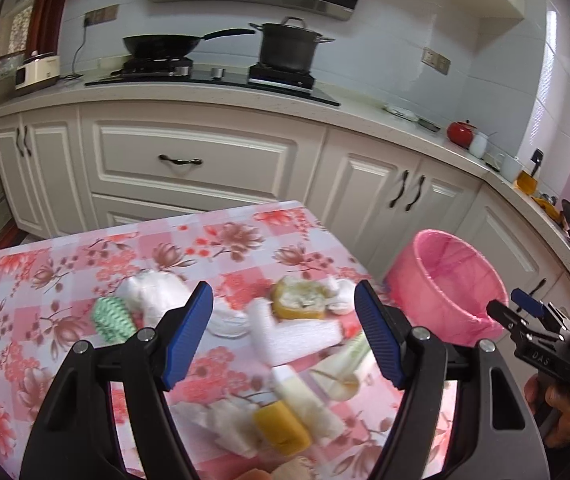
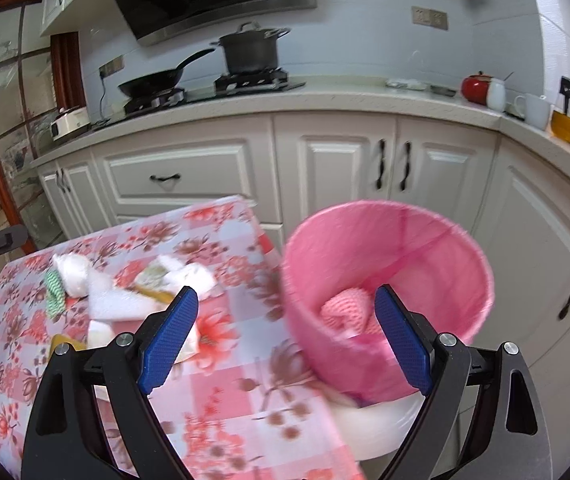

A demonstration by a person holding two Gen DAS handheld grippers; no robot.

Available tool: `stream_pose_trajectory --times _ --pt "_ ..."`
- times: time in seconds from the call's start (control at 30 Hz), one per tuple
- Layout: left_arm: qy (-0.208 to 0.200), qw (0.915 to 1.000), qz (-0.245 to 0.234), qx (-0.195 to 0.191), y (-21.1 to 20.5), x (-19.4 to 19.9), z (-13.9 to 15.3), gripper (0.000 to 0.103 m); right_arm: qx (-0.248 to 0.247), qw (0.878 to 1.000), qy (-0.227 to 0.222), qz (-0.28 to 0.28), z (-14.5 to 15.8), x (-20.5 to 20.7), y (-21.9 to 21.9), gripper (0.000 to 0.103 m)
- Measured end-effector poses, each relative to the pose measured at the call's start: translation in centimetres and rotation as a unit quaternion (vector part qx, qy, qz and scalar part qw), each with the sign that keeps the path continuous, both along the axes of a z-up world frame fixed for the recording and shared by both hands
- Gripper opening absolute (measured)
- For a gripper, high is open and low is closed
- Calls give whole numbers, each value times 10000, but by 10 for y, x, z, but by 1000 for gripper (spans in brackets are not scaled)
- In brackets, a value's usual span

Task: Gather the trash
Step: 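Move both tools back over the table toward the remaining trash, then grasp the green zigzag cloth with the left tool while the right tool grasps the white printed packet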

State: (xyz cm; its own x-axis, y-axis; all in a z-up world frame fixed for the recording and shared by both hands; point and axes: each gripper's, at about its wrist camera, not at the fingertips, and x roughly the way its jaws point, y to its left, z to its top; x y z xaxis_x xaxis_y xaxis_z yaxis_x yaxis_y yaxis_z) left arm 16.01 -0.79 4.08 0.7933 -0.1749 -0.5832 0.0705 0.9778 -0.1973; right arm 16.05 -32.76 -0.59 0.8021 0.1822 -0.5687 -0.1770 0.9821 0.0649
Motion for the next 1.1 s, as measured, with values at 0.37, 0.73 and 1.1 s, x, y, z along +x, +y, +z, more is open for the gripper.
stream_pose_trajectory --times 0.37,0.73,1.1 --pt "233 9991 366 -16 49 -4 -29 71 29 9985 536 145 -33 8 67 85" --pt "600 9959 672 56 98 4 -69 70 -18 9959 886 -157 -62 32 97 85" --pt "1042 9909 846 93 124 37 -104 70 -164 9924 1208 -186 -89 48 110 84"
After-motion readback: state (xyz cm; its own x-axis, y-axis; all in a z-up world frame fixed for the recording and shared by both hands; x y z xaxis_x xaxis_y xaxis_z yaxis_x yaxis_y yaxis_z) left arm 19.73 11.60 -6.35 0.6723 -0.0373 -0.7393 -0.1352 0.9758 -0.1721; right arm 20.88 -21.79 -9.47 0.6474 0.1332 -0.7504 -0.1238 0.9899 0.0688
